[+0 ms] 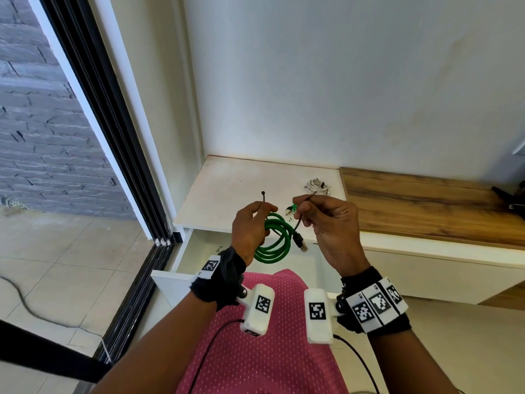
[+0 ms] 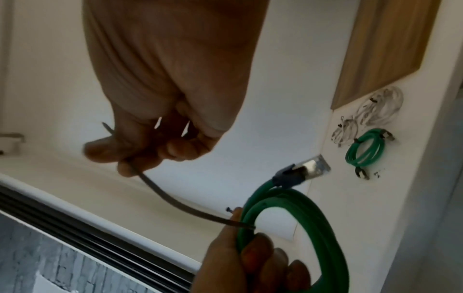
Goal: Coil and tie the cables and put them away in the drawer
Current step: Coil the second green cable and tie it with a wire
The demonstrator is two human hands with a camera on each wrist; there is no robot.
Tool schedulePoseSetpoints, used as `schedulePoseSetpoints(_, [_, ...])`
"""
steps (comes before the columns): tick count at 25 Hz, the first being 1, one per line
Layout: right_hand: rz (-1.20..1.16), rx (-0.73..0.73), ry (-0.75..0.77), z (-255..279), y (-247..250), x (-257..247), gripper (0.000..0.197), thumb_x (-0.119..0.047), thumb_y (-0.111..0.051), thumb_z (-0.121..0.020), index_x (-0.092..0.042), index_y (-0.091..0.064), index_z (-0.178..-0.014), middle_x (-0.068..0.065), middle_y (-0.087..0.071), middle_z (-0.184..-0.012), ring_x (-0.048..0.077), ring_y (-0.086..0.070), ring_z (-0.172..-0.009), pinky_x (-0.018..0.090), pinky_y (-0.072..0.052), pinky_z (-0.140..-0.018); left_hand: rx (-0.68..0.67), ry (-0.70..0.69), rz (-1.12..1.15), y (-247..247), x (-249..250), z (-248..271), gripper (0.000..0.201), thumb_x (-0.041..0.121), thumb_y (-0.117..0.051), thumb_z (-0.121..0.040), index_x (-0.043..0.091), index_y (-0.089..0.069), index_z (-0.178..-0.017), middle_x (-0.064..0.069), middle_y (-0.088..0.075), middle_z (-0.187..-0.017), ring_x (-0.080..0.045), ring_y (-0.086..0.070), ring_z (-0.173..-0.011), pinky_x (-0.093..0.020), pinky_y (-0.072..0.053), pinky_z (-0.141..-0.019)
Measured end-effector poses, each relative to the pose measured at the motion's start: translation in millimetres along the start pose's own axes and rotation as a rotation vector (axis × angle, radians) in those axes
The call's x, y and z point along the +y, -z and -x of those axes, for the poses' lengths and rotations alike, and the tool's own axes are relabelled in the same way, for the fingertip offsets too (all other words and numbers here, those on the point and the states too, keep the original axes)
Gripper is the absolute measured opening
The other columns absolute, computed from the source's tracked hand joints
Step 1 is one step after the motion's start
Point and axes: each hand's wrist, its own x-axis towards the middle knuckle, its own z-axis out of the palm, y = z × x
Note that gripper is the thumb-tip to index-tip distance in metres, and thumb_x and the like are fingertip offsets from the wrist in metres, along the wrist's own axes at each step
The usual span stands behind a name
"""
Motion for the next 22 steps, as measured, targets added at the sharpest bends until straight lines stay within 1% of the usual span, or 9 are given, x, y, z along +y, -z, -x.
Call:
schedulePoseSetpoints(3, [0.082, 0.041, -0.211, -2.9, -2.5, 12.4, 0.017, -0.01, -0.068, -0.081, -0.003, -0.073, -0.095, 0.013, -0.068, -0.071, 0.018, -0.054, -0.062, 0.021, -0.045, -0.056, -0.061, -0.091, -0.082, -2.3, -3.8, 9.4, 0.024, 0.029, -0.051, -0.097, 0.024, -0.071, -0.085, 0.008, -0.069, -0.081, -0.009, -0.06, -0.064, -0.023, -0.048, -0.054])
schedulePoseSetpoints(5, [0.103, 0.056, -0.344, -1.0, -4.9, 18.9, 0.015, -0.007, -0.07, -0.082, 0.0, -0.07, -0.094, 0.014, -0.068, -0.069, 0.017, -0.055, -0.057, 0.021, -0.045, -0.052, -0.072, -0.157, -0.125, -2.5, -6.1, 12.2, 0.024, 0.029, -0.051, -0.097, 0.026, -0.071, -0.084, 0.009, -0.07, -0.079, -0.015, -0.066, -0.07, -0.034, -0.056, -0.063])
schedulePoseSetpoints(7, [0.121, 0.07, -0.419, 0.1, -5.7, 20.9, 0.011, -0.007, -0.071, -0.081, 0.001, -0.07, -0.089, 0.012, -0.068, -0.065, 0.013, -0.053, -0.051, 0.022, -0.042, -0.049, -0.087, -0.235, -0.187, -0.9, -10.0, 11.9, 0.024, 0.03, -0.05, -0.097, 0.024, -0.071, -0.086, 0.007, -0.07, -0.076, -0.02, -0.068, -0.074, -0.042, -0.057, -0.071])
schedulePoseSetpoints(9, [0.13, 0.078, -0.46, -1.0, -3.7, 19.6, 0.013, -0.009, -0.071, -0.081, 0.004, -0.071, -0.086, 0.012, -0.066, -0.063, 0.012, -0.049, -0.05, 0.021, -0.04, -0.048, -0.105, -0.298, -0.231, 0.7, -11.3, 12.0, 0.024, 0.029, -0.049, -0.098, 0.022, -0.07, -0.088, 0.006, -0.068, -0.071, -0.018, -0.064, -0.067, -0.039, -0.054, -0.066])
schedulePoseSetpoints(11, [0.127, 0.084, -0.504, -3.3, -1.1, 17.5, 0.017, -0.009, -0.072, -0.08, 0.006, -0.071, -0.087, 0.013, -0.064, -0.063, 0.015, -0.047, -0.053, 0.022, -0.038, -0.049, -0.104, -0.343, -0.265, 1.1, -10.4, 12.7, 0.022, 0.031, -0.049, -0.098, 0.027, -0.069, -0.09, 0.005, -0.068, -0.069, -0.014, -0.057, -0.058, -0.034, -0.048, -0.059])
schedulePoseSetpoints(13, [0.122, 0.094, -0.55, -5.6, -0.2, 14.5, 0.016, -0.009, -0.073, -0.08, 0.006, -0.072, -0.085, 0.014, -0.064, -0.064, 0.018, -0.048, -0.056, 0.022, -0.038, -0.05, -0.097, -0.391, -0.311, 0.5, -11.4, 11.3, 0.022, 0.04, -0.046, -0.095, 0.035, -0.068, -0.092, -0.003, -0.069, -0.07, -0.022, -0.055, -0.055, -0.036, -0.046, -0.055])
schedulePoseSetpoints(15, [0.105, 0.114, -0.585, -7.0, -1.3, 12.4, 0.011, -0.008, -0.073, -0.08, 0.003, -0.072, -0.081, 0.015, -0.065, -0.067, 0.016, -0.052, -0.057, 0.022, -0.038, -0.052, -0.094, -0.426, -0.344, 1.0, -13.8, 8.9, 0.026, 0.043, -0.044, -0.092, 0.033, -0.067, -0.095, -0.006, -0.069, -0.07, -0.027, -0.056, -0.055, -0.036, -0.046, -0.054])
schedulePoseSetpoints(19, [0.026, 0.151, -0.593, -7.5, -2.6, 11.0, 0.007, -0.007, -0.073, -0.079, 0.0, -0.073, -0.077, 0.017, -0.068, -0.078, 0.012, -0.058, -0.056, 0.021, -0.042, -0.053, -0.074, -0.47, -0.369, 0.3, -16.0, 8.0, 0.025, 0.036, -0.046, -0.094, 0.025, -0.069, -0.097, -0.003, -0.067, -0.067, -0.012, -0.046, -0.046, -0.028, -0.04, -0.051])
schedulePoseSetpoints(22, [0.01, 0.15, -0.586, -6.4, -3.4, 9.9, 0.009, -0.008, -0.072, -0.08, -0.004, -0.074, -0.072, 0.018, -0.066, -0.079, 0.012, -0.058, -0.056, 0.022, -0.042, -0.054, -0.053, -0.514, -0.412, 1.2, -17.3, 7.1, 0.027, 0.036, -0.046, -0.094, 0.023, -0.069, -0.101, -0.001, -0.067, -0.065, -0.013, -0.052, -0.049, -0.03, -0.044, -0.053])
